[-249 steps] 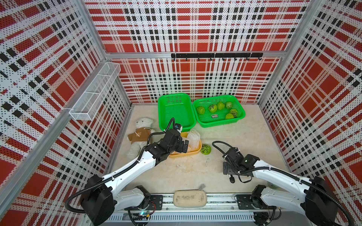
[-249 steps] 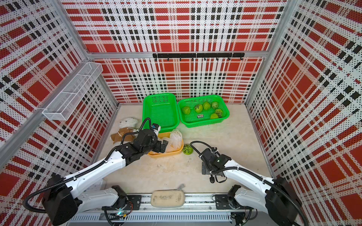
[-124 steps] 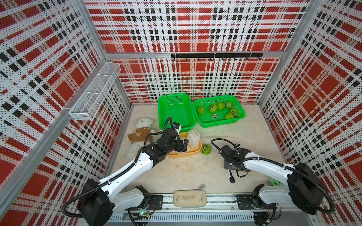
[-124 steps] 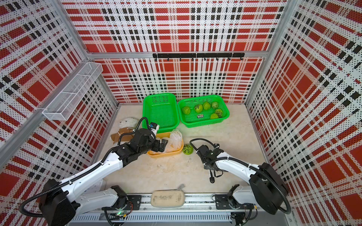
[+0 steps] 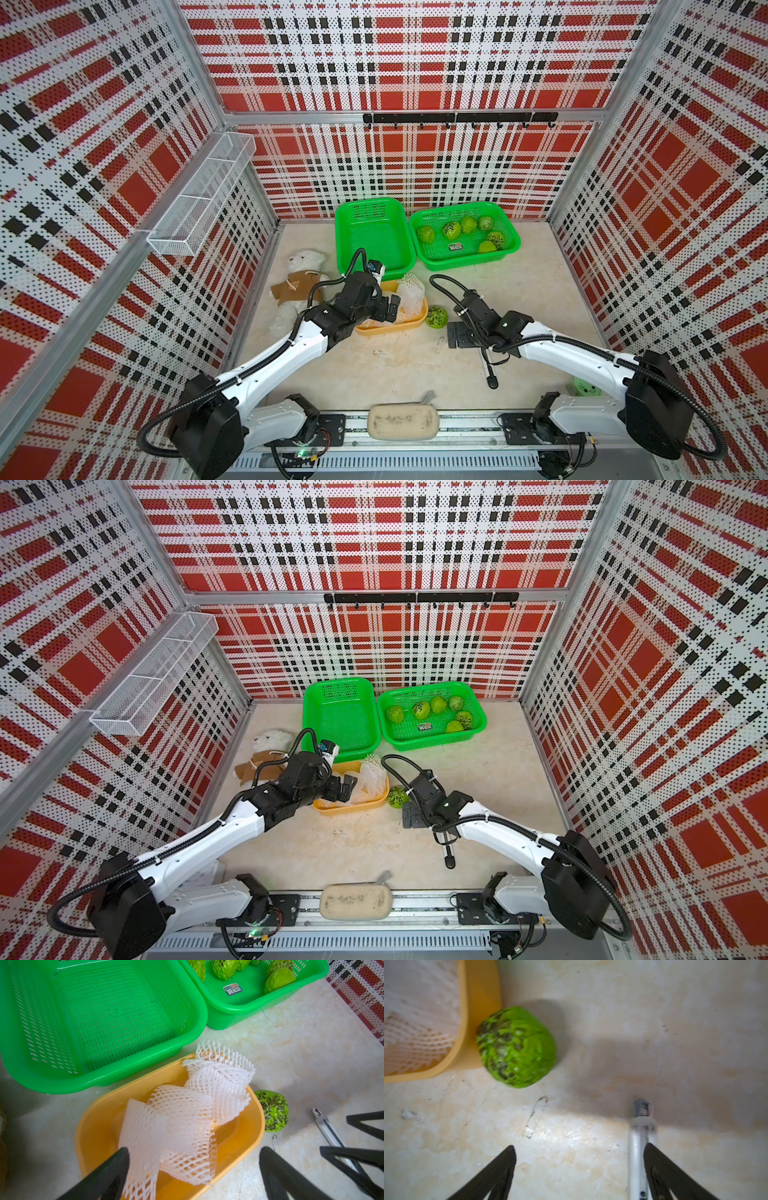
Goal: Sleeve custard apples in foam nets
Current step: Adjust the distractor at the center of the board.
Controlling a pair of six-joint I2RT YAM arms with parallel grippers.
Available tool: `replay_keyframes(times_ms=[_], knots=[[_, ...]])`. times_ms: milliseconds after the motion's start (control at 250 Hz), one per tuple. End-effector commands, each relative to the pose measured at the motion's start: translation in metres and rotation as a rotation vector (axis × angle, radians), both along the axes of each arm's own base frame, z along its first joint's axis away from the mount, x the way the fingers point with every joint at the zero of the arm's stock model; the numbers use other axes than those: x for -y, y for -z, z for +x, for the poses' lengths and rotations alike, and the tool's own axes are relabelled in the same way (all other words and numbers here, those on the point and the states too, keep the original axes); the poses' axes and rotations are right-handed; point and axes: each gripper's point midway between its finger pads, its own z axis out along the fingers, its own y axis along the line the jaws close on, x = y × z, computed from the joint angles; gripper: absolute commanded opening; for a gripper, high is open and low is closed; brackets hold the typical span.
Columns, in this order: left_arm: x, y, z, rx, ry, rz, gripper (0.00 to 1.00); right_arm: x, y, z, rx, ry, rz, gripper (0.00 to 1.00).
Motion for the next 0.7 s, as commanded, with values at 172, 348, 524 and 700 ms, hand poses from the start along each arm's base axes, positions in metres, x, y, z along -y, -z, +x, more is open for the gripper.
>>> replay_keyframes(times_ms=[172, 348, 524, 700], knots=[[0.011, -0.014, 0.011, 0.028, 0.015, -0.045, 0.99, -0.002, 0.042, -0.037, -0.148, 0.074, 0.045, 0.99], [0.016, -0.017, 0.012, 0.031, 0.026, -0.051, 0.99, 0.029, 0.053, -0.044, -0.161, 0.204, -0.047, 1.00], [0.022, -0.016, 0.012, 0.021, 0.035, -0.036, 0.99, 0.069, 0.067, -0.053, -0.202, 0.345, -0.157, 1.00], [0.029, -0.014, 0.011, 0.015, 0.036, -0.001, 0.99, 0.095, 0.064, -0.047, -0.152, 0.513, -0.131, 1.00]])
